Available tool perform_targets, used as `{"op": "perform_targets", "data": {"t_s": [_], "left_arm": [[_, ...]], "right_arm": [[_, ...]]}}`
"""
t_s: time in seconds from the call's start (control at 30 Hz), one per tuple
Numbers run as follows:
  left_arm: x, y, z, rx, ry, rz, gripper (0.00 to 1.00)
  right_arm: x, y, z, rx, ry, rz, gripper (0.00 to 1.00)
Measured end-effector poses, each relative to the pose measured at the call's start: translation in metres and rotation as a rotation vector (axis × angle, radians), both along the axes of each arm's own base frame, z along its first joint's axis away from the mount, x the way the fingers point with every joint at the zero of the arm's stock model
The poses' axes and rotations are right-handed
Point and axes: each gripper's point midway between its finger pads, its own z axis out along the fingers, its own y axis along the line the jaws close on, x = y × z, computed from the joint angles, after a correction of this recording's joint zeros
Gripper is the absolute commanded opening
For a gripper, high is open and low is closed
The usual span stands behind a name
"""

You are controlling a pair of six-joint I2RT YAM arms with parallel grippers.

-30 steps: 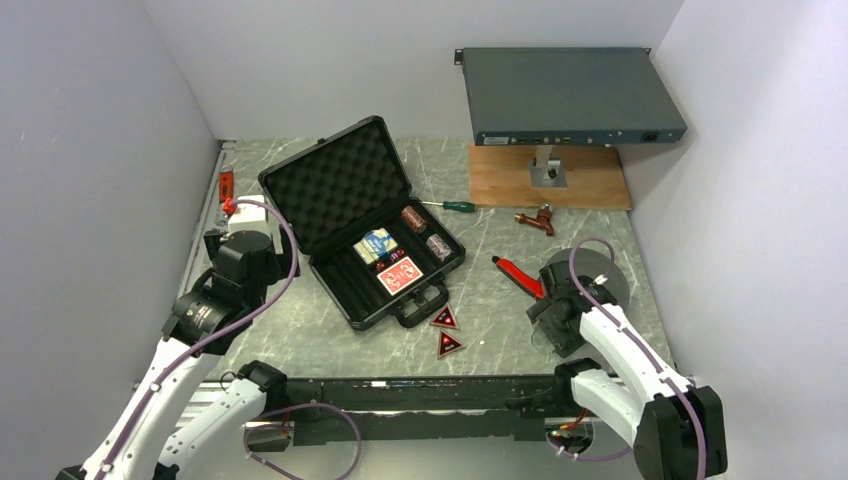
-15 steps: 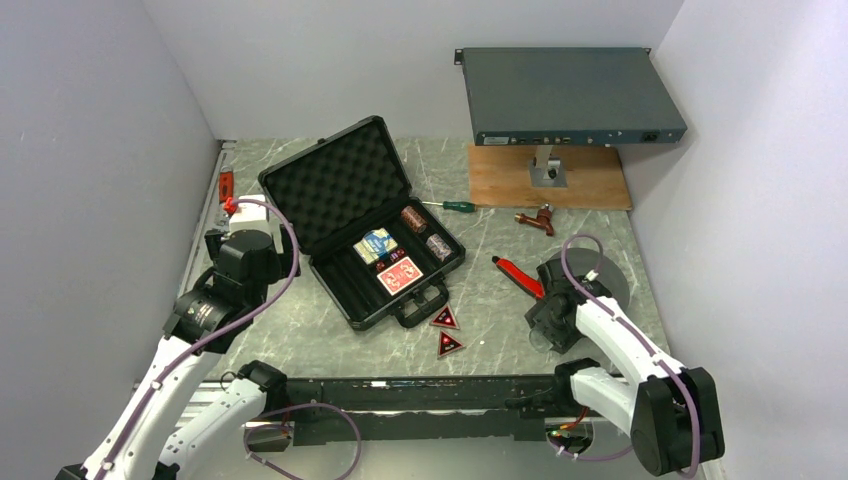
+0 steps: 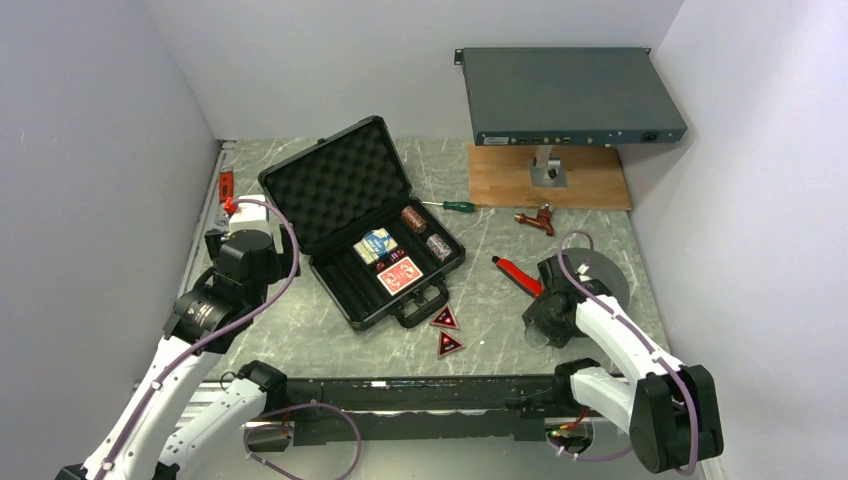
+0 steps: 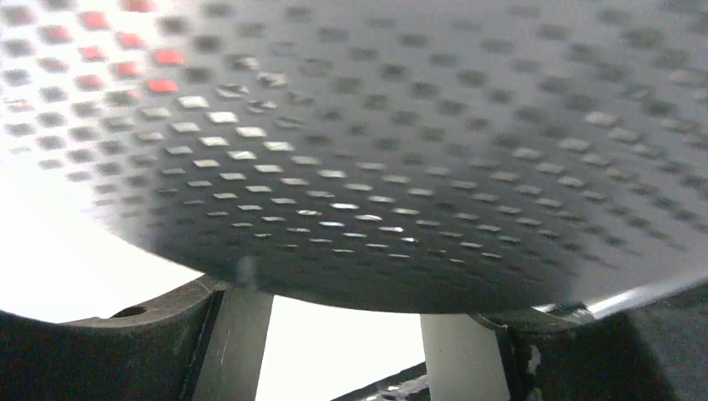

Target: Pack up texas hold em set

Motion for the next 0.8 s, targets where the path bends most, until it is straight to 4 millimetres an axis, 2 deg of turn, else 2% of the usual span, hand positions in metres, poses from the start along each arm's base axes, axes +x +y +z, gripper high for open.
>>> {"op": "perform_targets", "data": {"t_s": [0.17,0.33,0.4,0.6,0.8], "left_arm": [[0.0,0.0,0.0,0.0,0.0,0.0,0.96],[0.0,0.0,0.0,0.0,0.001,0.002,0.96],[0.0,0.0,0.0,0.001,0.001,0.002,0.96],[0.001,0.0,-0.002,0.004,0.008,0.002,0.96],[0.002,0.0,-0.003,0.007,0.014,0.003,0.96]], "right_arm": [[0.028,0.028,0.01,0.115,-0.071,0.141,0.13],[0.07,0.056,0.028,0.151,-0.134,0.288,0.12],[0.079,0.067,0.031,0.149,-0.145,0.346,0.13],[0.086,0.102,0.028,0.126,-0.12,0.498,0.14],[0.084,0.112,0.014,0.082,-0.06,0.573,0.16]]}}
